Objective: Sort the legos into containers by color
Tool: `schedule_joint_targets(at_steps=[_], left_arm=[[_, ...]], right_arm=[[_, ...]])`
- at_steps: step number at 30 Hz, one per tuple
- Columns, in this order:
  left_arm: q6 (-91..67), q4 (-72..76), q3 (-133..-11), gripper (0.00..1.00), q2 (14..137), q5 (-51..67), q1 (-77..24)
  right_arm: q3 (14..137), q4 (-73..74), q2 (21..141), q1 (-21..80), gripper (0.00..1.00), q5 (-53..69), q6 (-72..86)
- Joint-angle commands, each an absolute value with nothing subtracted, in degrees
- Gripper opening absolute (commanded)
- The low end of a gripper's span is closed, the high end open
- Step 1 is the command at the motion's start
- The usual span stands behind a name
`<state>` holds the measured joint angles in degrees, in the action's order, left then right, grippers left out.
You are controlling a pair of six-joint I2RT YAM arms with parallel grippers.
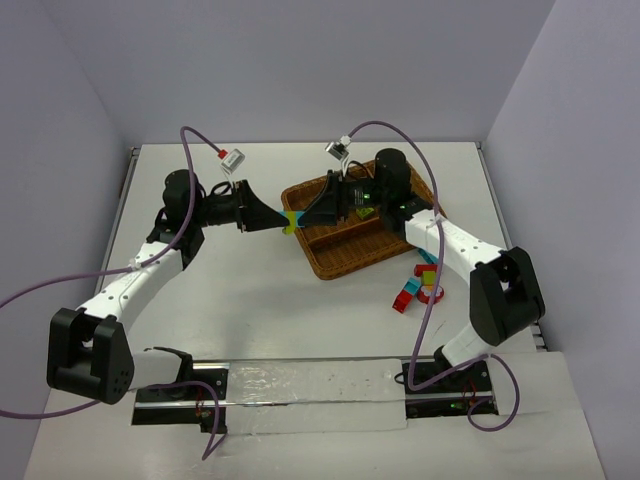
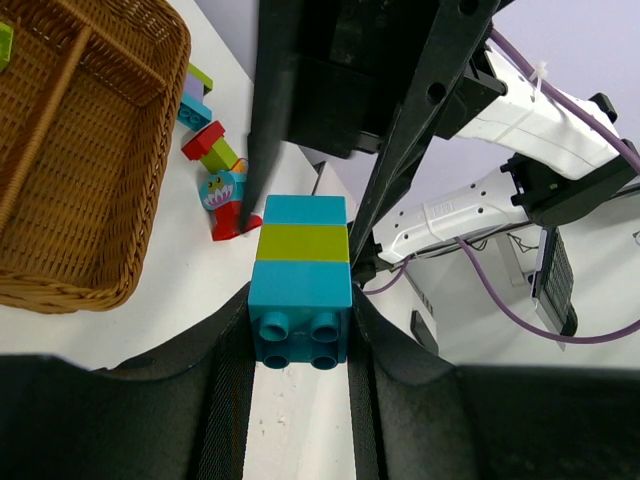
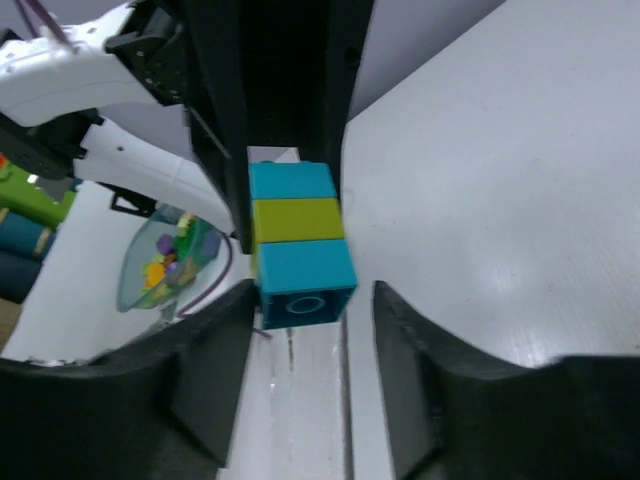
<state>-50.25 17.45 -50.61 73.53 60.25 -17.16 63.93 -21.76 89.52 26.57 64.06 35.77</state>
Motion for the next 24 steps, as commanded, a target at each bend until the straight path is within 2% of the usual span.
schedule_joint_targets(at_steps=[1,2,5,7,10,15,21,24], left_arm=[[-49.9,20.8,-52.2,0.00,71.5,61.9,-17.6],[-49.9,20.8,-52.2,0.00,71.5,61.9,-17.6],[-49.8,20.8,-52.3,0.00,71.6,61.9,-17.6],[-49.7,20.8,-52.3,0.00,71.5,62.0,-17.7],[-48.8,19.4,-52.4,0.00,71.3,61.5,-17.7],[-46.2,15.5,-53.6,0.00,70.2,60.1,-17.5],[-44.5,12.6,-54.7,0.00,69.0,58.9,-16.5],[-44.7,13.0,-54.7,0.00,69.3,58.5,-16.3]], right_arm=[[65.9,-31.8,89.9,27.0,0.45,66.4,40.6],[65.7,-32.1,89.9,27.0,0.45,66.5,40.8],[65.0,-37.7,90.9,26.9,0.29,68.2,45.2],[64.5,-39.5,91.5,26.9,0.22,68.6,46.5],[62.9,-41.1,91.4,26.8,0.00,67.4,47.9],[60.1,-38.9,89.9,24.8,0.00,64.3,46.9],[62.3,-12.4,85.7,23.4,0.00,52.6,29.1],[63.6,-4.2,84.5,23.4,0.00,45.3,24.7]])
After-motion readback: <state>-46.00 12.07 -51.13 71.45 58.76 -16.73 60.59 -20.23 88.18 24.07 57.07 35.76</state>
